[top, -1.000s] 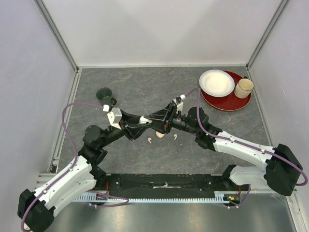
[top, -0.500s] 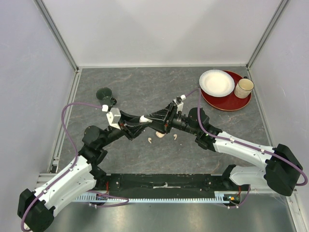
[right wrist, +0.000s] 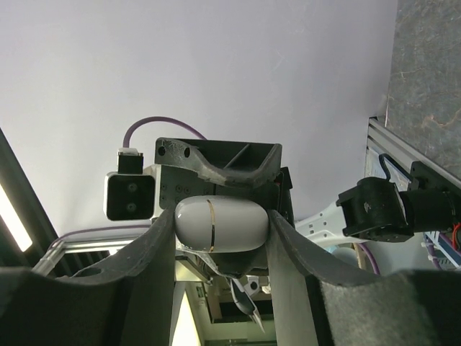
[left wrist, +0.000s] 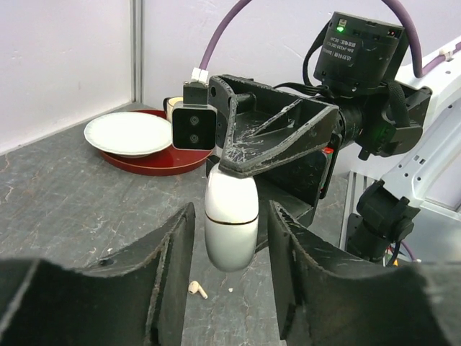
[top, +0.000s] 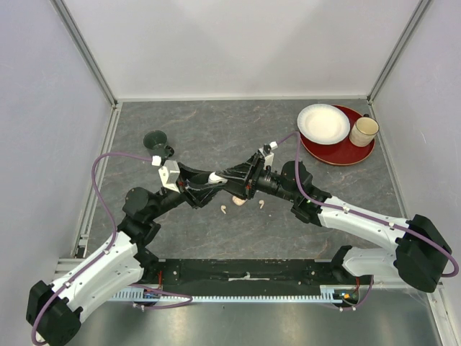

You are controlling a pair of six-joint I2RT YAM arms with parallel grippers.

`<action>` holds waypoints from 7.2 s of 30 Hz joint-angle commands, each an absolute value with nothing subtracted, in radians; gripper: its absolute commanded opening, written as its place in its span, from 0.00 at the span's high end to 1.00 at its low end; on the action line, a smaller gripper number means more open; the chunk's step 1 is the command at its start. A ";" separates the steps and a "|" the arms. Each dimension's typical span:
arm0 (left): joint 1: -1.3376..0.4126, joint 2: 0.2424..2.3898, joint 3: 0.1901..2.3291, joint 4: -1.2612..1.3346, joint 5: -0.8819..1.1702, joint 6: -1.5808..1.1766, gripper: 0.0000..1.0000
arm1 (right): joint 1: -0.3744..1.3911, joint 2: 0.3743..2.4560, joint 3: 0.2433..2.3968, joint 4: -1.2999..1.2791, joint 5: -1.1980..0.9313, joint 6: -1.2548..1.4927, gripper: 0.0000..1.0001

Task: Insert the wireless bluetooth earbuds into the charging case
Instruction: Pick up the charging case at the center of the board, then open the charging case, then pick up the earbud from the center of the board.

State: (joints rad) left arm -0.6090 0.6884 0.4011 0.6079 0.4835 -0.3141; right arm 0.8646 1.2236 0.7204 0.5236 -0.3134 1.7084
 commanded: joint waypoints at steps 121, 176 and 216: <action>-0.617 0.213 0.172 0.500 0.537 -0.255 0.98 | 0.752 1.281 0.973 -0.468 0.313 0.781 0.30; -0.617 0.184 0.183 0.434 0.505 -0.218 0.98 | 0.712 1.885 1.210 -0.456 0.379 0.810 0.60; -0.615 0.219 0.161 0.477 0.471 -0.261 0.98 | 0.805 1.421 1.068 -0.324 0.504 0.701 0.99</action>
State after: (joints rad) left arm -0.6128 0.2119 0.1722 0.4061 0.5190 -0.2417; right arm 0.7547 1.5135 1.0912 -0.3607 0.3981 0.7139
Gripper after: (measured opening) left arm 0.343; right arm 0.257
